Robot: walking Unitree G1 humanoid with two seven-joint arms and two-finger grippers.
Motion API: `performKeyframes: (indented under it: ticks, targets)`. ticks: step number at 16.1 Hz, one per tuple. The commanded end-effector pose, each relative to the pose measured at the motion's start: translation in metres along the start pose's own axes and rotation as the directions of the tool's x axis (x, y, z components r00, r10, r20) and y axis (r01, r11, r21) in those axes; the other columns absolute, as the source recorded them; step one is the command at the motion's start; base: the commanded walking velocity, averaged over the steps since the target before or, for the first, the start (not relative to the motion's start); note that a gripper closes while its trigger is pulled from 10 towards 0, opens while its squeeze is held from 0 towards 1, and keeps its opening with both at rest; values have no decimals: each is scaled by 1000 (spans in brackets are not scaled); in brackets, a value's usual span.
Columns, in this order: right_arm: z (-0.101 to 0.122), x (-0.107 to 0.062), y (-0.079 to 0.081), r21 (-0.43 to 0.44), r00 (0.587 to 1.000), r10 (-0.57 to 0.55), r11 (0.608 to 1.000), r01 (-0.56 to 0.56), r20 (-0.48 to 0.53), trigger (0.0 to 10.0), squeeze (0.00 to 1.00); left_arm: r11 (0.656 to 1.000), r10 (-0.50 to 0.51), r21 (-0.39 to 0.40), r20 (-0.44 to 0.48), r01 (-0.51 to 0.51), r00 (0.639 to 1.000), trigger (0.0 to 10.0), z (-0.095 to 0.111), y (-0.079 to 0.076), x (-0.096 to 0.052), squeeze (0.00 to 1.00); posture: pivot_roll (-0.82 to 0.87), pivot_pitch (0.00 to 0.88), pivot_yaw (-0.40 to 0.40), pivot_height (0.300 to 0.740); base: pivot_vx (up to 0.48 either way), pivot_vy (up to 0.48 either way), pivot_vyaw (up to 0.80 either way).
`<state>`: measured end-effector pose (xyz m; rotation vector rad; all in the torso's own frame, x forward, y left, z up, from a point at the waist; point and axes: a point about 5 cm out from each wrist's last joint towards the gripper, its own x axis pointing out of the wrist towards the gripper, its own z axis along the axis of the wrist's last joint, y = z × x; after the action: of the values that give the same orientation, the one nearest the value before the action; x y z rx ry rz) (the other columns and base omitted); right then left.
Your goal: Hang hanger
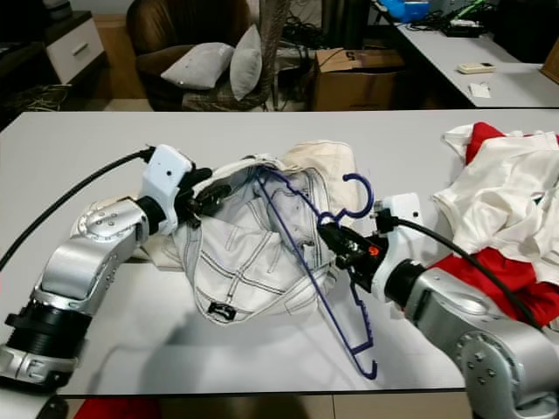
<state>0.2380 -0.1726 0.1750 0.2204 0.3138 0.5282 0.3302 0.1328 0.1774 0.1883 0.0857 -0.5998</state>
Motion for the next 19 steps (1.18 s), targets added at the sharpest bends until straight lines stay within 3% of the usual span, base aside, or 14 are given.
performKeyframes:
  ticks: [1, 6, 8, 9, 10, 11, 12, 19]
  targets:
    - [3, 3, -2, -9, 999, -29, 1000, 30, 17, 10000, 0, 1000, 18, -23, 28, -18, 999, 0, 5, 3, -3, 0, 30, 0, 42, 740, 0, 0, 0]
    - [4, 13, -5, 65, 984, -150, 987, 144, 94, 10000, 0, 993, 68, -102, 32, -65, 997, 0, -6, -3, -16, 0, 32, 0, 36, 740, 0, 0, 0]
    - [6, 15, -1, 64, 983, -138, 989, 131, 119, 10000, 0, 987, 98, -128, 40, -92, 994, 0, -6, -1, -18, 0, 33, 0, 38, 740, 0, 0, 0]
    - [10, 16, 10, 49, 983, -73, 997, 65, 168, 10000, 0, 975, 113, -202, 100, -92, 989, 0, -2, -3, -21, 0, 32, 0, 38, 740, 0, 0, 0]
    - [11, 15, 13, 39, 983, -53, 998, 47, 175, 10000, 0, 970, 126, -225, 124, -96, 984, 0, 0, -5, -22, 0, 33, 0, 38, 740, 0, 0, 0]
    - [9, 15, 17, 28, 984, -37, 999, 33, 175, 10000, 0, 960, 137, -261, 133, -98, 982, 10000, 1, -9, -24, 0, 32, 0, 40, 740, 0, 0, 0]
    - [5, 15, 18, 15, 986, -44, 999, 42, 160, 10000, 0, 965, 140, -238, 95, -114, 986, 10000, -3, -12, -24, 0, 32, 0, 40, 740, 0, 0, 0]
    - [3, 16, 18, 2, 988, -55, 998, 55, 146, 10000, 0, 968, 134, -226, 102, -108, 986, 10000, -4, -14, -25, 0, 31, 0, 39, 740, 0, 0, 0]
